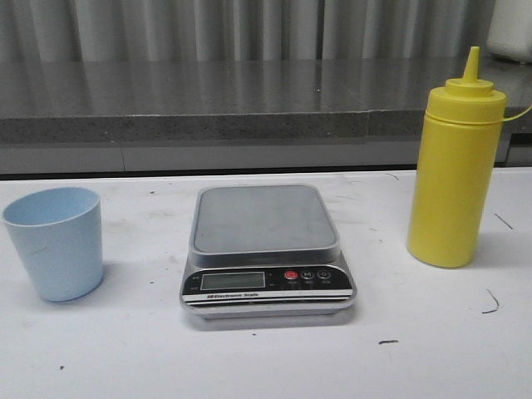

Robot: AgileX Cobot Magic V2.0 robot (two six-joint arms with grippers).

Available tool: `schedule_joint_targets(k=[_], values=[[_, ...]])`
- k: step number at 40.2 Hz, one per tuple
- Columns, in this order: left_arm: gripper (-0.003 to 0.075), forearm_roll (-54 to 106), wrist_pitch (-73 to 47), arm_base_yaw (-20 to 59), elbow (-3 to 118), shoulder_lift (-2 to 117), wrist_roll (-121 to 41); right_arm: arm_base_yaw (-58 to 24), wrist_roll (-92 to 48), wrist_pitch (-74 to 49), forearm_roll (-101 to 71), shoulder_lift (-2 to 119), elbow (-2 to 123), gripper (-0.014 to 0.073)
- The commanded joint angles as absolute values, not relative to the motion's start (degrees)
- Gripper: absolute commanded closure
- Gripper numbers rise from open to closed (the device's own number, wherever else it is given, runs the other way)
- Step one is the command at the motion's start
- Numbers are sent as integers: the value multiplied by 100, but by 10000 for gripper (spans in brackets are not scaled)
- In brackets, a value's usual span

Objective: Pour seasoning into cup on scale with both arms

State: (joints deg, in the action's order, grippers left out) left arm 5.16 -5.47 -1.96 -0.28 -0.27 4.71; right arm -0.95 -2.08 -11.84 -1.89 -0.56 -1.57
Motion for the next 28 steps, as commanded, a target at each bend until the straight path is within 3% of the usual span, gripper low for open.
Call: schedule_joint_targets(k=[1,18,28], values=[[740,553,-118,-185,-168,-118,503,-71,-228,-734,-197,-153,-119,653],[740,553,-108,-185,-168,-118,503,-71,-228,-703,-197,-153,-120,653],[740,553,542,-185,-168,-118,503,-71,-228,-404,-197,-153,-120,653]])
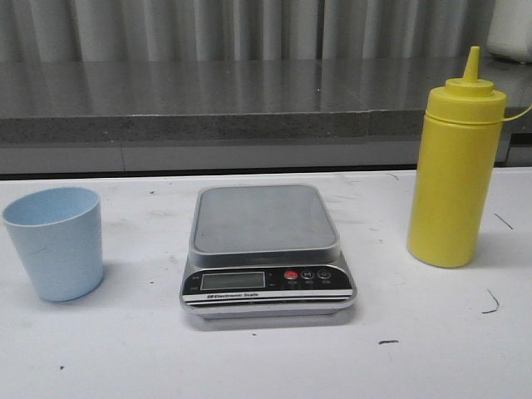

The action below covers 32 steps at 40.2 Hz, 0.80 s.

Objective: Pour seasoning into cup on scale with both arms

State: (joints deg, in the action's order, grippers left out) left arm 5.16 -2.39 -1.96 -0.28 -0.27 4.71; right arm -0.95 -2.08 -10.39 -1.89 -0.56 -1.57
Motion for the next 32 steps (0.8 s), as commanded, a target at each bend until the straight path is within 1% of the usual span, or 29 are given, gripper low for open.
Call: schedule_joint_targets(k=[1,9,15,17,20,24,28,32], values=[[740,553,652,-185,-168,-118,503,-71,-228,-342,-197,-153,-120,653],[740,553,1950,-185,-93,-118,503,-71,-228,505,-197,-153,-11,653],[740,553,1747,-185,511,-46,503,-71,-228,498,-197,-153,546,653],[741,519,1597,-185,772,73,503,-71,-228,240,-197,-121,820,653],[740,314,1025,-185,1253,408,503,-71,-228,-503,-197,45,1394,653],[740,-58,259,-185,1929,1128,503,-71,-228,-1452,-197,542,2114,653],[740,-184,-207,-185,2571,2009,503,-71,-228,-2388,-197,1236,2769,653],[740,-184,-492,-185,2960,2589,503,-71,-228,-2875,-209,1698,3145,653]])
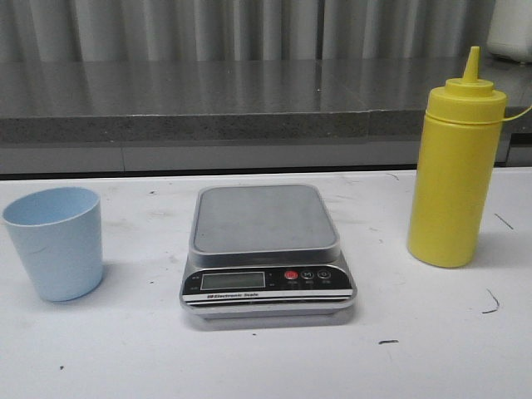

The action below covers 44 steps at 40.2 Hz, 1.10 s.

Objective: Pour seasoning into cup on scale with both arms

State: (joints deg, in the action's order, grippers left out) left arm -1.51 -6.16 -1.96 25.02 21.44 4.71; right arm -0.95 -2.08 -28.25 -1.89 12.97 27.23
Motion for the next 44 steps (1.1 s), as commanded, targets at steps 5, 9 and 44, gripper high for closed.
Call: schedule_joint_targets(k=[5,9,44], values=[[740,-134,-502,-185,3141,3026,503,-71,-228,-2954,-251,1942,3298,653],[739,0,-460,-185,3145,3106,503,-71,-228,-2940,-251,1942,3298,645],[50,277,-1266,625,3661,4263,503,-71,-228,-2592,-246,1942,3298,-49]])
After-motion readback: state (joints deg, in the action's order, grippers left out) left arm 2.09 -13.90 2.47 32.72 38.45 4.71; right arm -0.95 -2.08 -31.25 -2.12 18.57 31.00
